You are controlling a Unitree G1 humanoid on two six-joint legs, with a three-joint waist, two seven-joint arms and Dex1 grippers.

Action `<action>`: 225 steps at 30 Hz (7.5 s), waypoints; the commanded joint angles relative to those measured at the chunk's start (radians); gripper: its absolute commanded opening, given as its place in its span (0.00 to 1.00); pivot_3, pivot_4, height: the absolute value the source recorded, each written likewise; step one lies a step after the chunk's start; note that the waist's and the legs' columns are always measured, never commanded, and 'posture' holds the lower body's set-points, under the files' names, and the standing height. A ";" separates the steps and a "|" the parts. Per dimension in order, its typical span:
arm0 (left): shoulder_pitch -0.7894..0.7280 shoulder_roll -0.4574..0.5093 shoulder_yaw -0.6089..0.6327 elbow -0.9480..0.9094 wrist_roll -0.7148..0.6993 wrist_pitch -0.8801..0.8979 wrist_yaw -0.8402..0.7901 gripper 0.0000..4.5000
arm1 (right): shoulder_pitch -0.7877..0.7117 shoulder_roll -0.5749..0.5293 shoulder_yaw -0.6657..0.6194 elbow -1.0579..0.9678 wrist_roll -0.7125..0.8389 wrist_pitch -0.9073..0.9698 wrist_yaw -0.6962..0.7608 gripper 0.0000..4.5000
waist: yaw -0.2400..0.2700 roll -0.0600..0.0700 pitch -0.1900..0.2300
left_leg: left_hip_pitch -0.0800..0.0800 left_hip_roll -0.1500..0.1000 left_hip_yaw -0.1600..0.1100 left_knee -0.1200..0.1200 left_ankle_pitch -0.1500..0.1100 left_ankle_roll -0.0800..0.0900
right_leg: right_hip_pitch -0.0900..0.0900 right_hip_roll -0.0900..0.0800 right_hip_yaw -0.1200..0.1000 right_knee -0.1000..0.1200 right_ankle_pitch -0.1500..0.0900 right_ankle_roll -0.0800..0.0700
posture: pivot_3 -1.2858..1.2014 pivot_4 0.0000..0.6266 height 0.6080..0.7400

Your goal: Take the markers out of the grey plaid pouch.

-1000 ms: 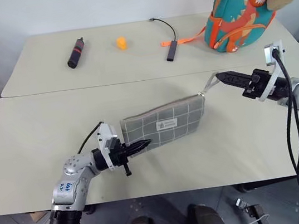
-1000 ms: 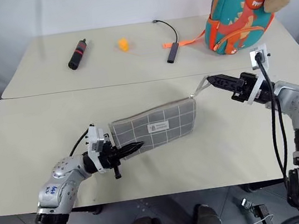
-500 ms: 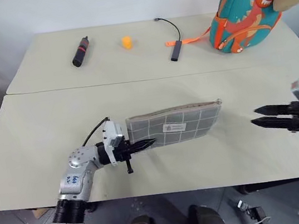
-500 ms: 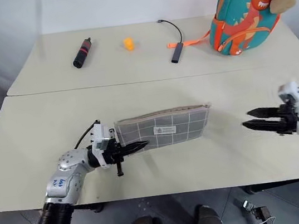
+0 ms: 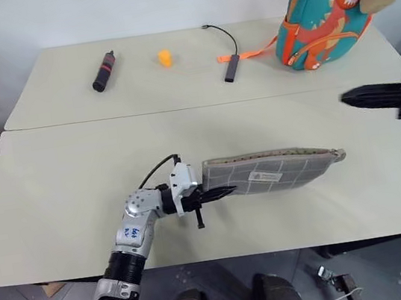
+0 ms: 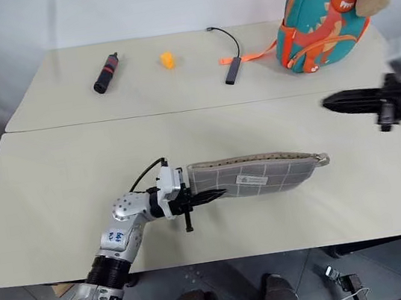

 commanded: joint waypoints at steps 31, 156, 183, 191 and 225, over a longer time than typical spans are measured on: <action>0.016 0.004 -0.009 -0.028 0.029 -0.042 0.042 0.00 | 0.017 0.164 0.308 -0.214 -0.142 -0.067 0.040 0.02 | 0.004 -0.001 0.001 | -0.002 -0.003 -0.001 0.002 -0.001 0.002 | 0.001 -0.001 -0.002 -0.001 0.001 0.001 | 0.52 0.24 1.00; 0.045 0.011 0.036 -0.079 0.011 0.010 0.083 0.00 | 0.197 0.013 -0.155 0.243 -0.074 -0.234 -0.016 0.85 | 0.006 0.003 -0.001 | -0.001 -0.002 0.004 0.001 -0.001 0.003 | 0.001 -0.001 0.001 -0.002 0.003 0.002 | 0.52 0.24 1.00; 0.019 -0.044 0.008 0.052 0.100 -0.259 0.143 0.00 | 0.101 0.110 0.228 -0.392 -0.054 -0.034 -0.047 0.01 | 0.005 0.001 0.000 | -0.002 -0.003 0.002 0.003 -0.001 0.003 | 0.001 -0.002 0.000 -0.002 0.003 0.002 | 0.52 0.24 1.00; 0.051 -0.040 -0.007 0.047 0.123 -0.298 0.146 0.00 | 0.071 0.175 0.383 -0.381 -0.254 0.015 -0.200 0.01 | 0.003 0.001 0.000 | -0.002 -0.002 0.002 0.003 -0.001 0.003 | 0.001 -0.001 0.000 -0.002 0.003 0.002 | 0.52 0.24 1.00; 0.037 -0.058 0.032 0.030 0.058 -0.192 0.143 0.00 | -0.142 0.362 0.869 -0.175 -0.927 -0.017 -0.238 0.41 | -0.018 -0.004 -0.005 | 0.001 -0.002 0.003 0.003 -0.001 0.003 | 0.002 -0.001 0.001 -0.001 0.003 0.002 | 0.52 0.24 1.00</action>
